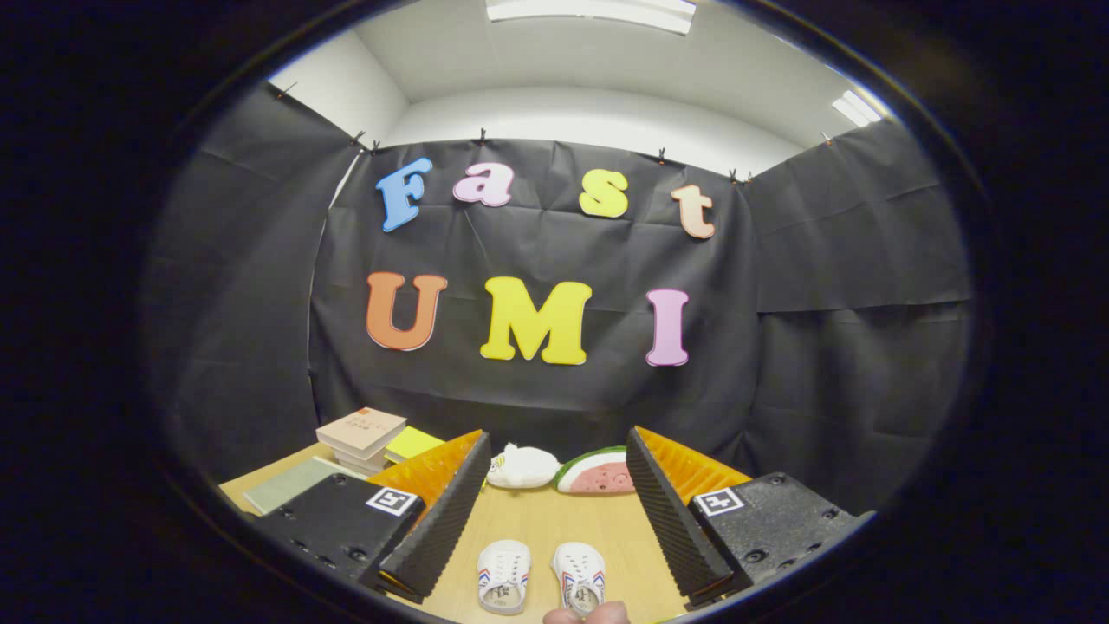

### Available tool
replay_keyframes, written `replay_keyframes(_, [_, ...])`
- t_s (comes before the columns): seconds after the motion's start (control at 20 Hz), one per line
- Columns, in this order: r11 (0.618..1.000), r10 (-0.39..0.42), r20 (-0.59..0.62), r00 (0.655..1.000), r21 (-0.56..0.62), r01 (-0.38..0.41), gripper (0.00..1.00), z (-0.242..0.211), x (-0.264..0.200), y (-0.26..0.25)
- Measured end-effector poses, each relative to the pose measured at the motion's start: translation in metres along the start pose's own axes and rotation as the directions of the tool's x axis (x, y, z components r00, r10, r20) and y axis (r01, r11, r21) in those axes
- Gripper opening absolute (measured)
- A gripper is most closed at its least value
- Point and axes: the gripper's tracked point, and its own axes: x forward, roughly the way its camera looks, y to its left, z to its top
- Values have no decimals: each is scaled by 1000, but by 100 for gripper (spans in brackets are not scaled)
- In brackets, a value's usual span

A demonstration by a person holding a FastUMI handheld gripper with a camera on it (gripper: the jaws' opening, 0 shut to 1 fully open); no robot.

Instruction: Open the storage box then place both shoes into the box .Put the left shoe in first, then the right shoe, with the right side of both shoes facing outward in a uniform manner.

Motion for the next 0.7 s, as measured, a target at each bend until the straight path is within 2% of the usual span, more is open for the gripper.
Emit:
replay_keyframes(0.5, [1000, -6, -43, 999, -1, 6, 100, -11, -10, -6])
replay_keyframes(0.7, [999, 45, -88, 995, 1, -45, 100, -18, -9, 4])
